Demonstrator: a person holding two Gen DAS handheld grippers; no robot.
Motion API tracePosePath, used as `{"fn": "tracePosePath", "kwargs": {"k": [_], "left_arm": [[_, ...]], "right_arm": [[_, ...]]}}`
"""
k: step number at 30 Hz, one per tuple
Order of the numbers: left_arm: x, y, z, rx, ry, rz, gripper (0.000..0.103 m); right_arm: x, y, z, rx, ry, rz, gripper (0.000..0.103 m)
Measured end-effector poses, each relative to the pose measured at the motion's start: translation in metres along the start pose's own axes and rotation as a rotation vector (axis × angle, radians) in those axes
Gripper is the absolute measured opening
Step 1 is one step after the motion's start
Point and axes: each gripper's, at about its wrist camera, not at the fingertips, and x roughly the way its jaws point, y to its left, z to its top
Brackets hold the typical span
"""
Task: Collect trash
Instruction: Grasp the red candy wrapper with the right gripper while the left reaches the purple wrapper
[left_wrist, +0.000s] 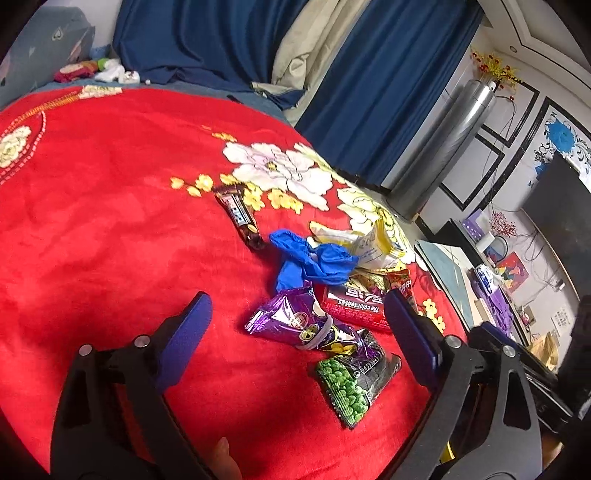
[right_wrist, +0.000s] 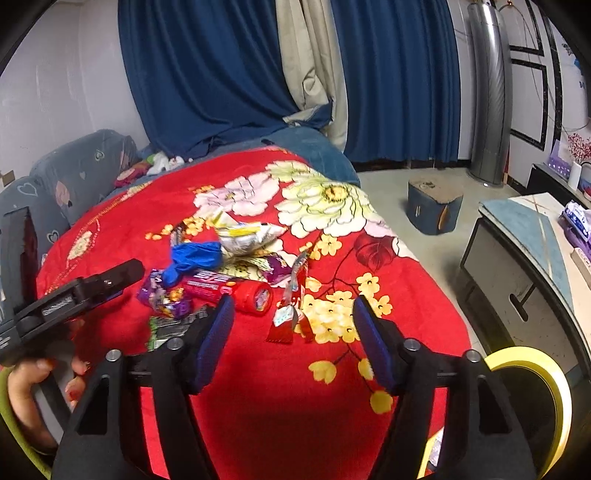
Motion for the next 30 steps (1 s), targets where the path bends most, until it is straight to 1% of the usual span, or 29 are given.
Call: {"fn": "tracePosePath", "kwargs": {"k": [6,8,11,14,15,16,18,20,22,24,30], "left_arm": [[0.014,0.003,-0.001,-0.026,0.05,-0.02,0.076],[0.02,0.006,-0.002,-0.039,0.069,-0.022,0.073],[0.027,0.008,-0.002,-0.058,0.092,-0.024,0.072],[0.029,0.009,-0.003,-0.057,0.098,-0.025,0.07],[0.029,0.009,-0.004,-0.057,0.1,-0.025,0.068],[0.029,0.009,-0.005,-0.059,0.103,-0.026,0.063],[0.03,0.011,-0.006,-0.064,0.108,-0.024,0.059],[0.03,0.013,-0.006,-0.07,0.11,-0.025,0.051],[0.03,0.015,-0.006,-0.077,0.115,-0.027,0.046],[0.029,0.016,-0.007,-0.079,0.115,-0.031,0.045],[0.025,0.019,-0.009,-0.091,0.111,-0.053,0.037]], "right_arm": [[0.035,-0.005,0.0,0.024,0.077,0.015,0.047],[0.044,-0.004,-0.002,0.025,0.101,0.025,0.045],[0.054,-0.001,-0.004,0.019,0.123,0.033,0.04],[0.062,-0.001,-0.007,0.033,0.147,0.038,0.032],[0.063,-0.001,-0.008,0.034,0.152,0.037,0.027],[0.064,-0.001,-0.01,0.033,0.158,0.035,0.023],[0.064,-0.003,-0.013,0.043,0.158,0.034,0.021],[0.063,-0.003,-0.015,0.052,0.154,0.034,0.02],[0.061,-0.005,-0.017,0.06,0.148,0.03,0.017],[0.058,-0.006,-0.02,0.067,0.144,0.027,0.015],[0.044,-0.006,-0.033,0.07,0.119,0.012,0.014]]}}
